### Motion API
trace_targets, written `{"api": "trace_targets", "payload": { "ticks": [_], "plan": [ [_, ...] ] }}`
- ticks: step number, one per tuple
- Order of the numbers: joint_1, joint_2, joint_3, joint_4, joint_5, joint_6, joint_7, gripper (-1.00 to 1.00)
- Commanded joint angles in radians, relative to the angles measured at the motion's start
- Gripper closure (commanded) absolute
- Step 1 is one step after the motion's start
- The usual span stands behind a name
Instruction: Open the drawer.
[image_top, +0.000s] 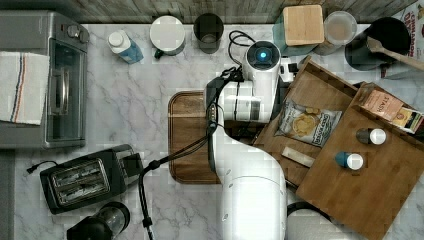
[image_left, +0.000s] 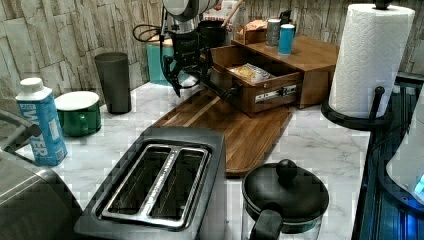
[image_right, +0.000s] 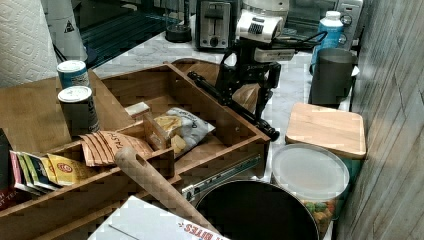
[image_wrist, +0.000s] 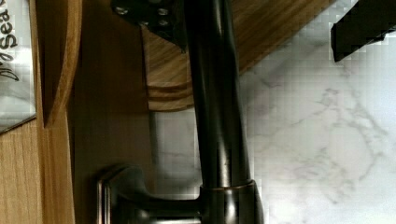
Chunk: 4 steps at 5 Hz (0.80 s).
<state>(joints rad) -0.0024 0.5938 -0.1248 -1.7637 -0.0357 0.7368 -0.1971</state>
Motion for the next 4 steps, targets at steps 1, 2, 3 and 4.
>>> {"api": "trace_targets", "payload": {
  "ticks": [1, 2, 3, 4],
  "plan": [
    [0.153, 0.092, 0.102, 0.277, 0.038, 0.028, 0.19, -1.0],
    [0.167, 0.118, 0.098, 0.313, 0.045, 0.046, 0.236, -1.0],
    [0.184, 0.129, 0.093, 0.329, 0.004, 0.051, 0.274, -1.0],
    [0.17, 0.128, 0.11, 0.329, -0.012, 0.05, 0.282, -1.0]
  ]
}}
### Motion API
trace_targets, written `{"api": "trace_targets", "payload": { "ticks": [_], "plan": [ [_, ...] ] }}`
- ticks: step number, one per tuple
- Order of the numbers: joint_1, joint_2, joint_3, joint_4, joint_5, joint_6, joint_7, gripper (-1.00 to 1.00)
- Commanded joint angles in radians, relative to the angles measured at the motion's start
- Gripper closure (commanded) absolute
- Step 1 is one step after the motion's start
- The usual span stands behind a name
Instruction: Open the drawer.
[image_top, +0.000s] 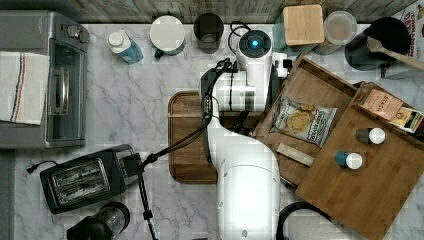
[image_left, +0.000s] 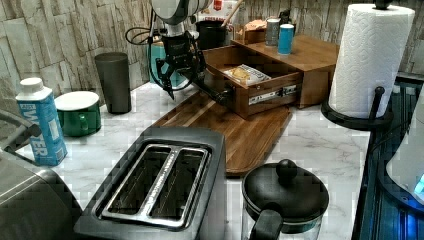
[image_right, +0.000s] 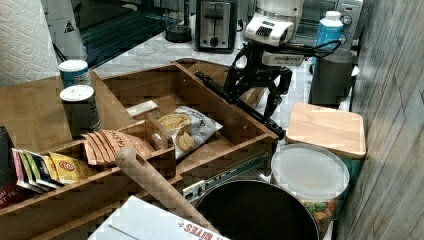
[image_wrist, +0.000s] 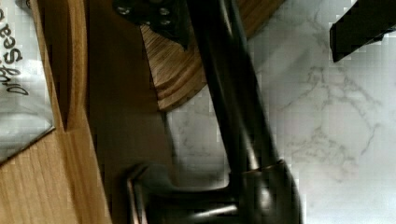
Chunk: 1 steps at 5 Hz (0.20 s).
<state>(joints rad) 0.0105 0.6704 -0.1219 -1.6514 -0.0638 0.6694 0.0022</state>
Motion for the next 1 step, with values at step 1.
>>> {"api": "trace_targets", "payload": {
  "ticks": [1],
  "plan": [
    [0.151, 0.052, 0.116, 0.217, 0.009, 0.117, 0.087, -1.0]
  ]
}}
